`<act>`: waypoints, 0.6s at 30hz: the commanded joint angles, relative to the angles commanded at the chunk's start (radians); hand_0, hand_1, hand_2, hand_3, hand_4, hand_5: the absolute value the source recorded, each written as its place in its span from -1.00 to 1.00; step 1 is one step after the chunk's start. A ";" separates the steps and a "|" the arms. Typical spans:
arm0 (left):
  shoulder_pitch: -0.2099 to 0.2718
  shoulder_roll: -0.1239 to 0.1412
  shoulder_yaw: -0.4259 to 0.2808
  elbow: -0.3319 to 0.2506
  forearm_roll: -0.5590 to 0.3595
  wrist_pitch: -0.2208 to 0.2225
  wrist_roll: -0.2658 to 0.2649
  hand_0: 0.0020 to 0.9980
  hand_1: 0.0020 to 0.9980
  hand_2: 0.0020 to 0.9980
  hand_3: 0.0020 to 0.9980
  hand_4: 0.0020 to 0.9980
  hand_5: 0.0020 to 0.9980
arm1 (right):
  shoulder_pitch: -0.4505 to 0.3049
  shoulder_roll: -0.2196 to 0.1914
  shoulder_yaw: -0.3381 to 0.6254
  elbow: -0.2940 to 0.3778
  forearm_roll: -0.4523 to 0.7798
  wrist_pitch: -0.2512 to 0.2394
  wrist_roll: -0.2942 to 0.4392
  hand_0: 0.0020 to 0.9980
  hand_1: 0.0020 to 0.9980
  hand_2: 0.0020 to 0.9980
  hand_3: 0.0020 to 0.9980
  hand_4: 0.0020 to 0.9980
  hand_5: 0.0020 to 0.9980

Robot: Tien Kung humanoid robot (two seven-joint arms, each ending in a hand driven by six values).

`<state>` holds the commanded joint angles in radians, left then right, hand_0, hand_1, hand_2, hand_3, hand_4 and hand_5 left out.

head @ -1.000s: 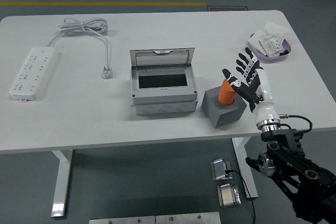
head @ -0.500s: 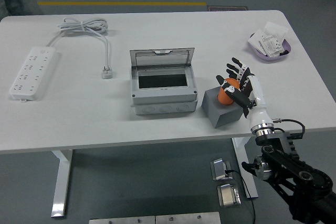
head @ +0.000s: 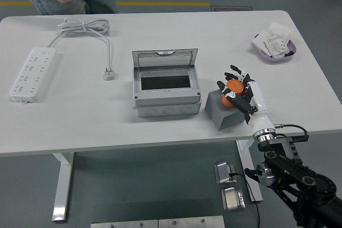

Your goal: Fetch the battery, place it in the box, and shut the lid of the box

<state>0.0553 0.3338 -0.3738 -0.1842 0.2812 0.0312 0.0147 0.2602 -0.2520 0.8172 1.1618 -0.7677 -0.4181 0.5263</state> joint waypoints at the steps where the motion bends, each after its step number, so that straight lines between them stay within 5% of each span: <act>1: 0.000 0.000 -0.001 0.000 0.001 0.000 0.000 0.25 0.38 0.25 0.27 0.40 -0.63 | 0.000 0.000 -0.001 0.000 0.000 0.000 -0.001 0.66 0.56 0.47 0.64 0.87 -0.29; 11: 0.000 0.001 -0.007 0.000 0.007 0.005 -0.004 0.25 0.38 0.24 0.27 0.39 -0.64 | -0.001 0.001 -0.015 -0.001 -0.024 -0.007 -0.026 0.63 0.55 0.46 0.63 0.79 -0.38; 12: 0.000 0.001 -0.007 0.001 0.007 0.006 -0.005 0.24 0.38 0.24 0.27 0.39 -0.64 | -0.001 0.002 -0.016 -0.001 -0.027 -0.009 -0.029 0.55 0.53 0.46 0.63 0.61 -0.59; 18: 0.000 0.002 -0.010 0.001 0.008 0.008 -0.007 0.24 0.38 0.24 0.27 0.39 -0.65 | -0.001 0.002 -0.022 -0.001 -0.040 -0.021 -0.040 0.52 0.52 0.48 0.65 0.59 -0.61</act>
<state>0.0551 0.3354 -0.3842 -0.1832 0.2889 0.0391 0.0076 0.2594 -0.2504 0.7954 1.1610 -0.8073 -0.4389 0.4866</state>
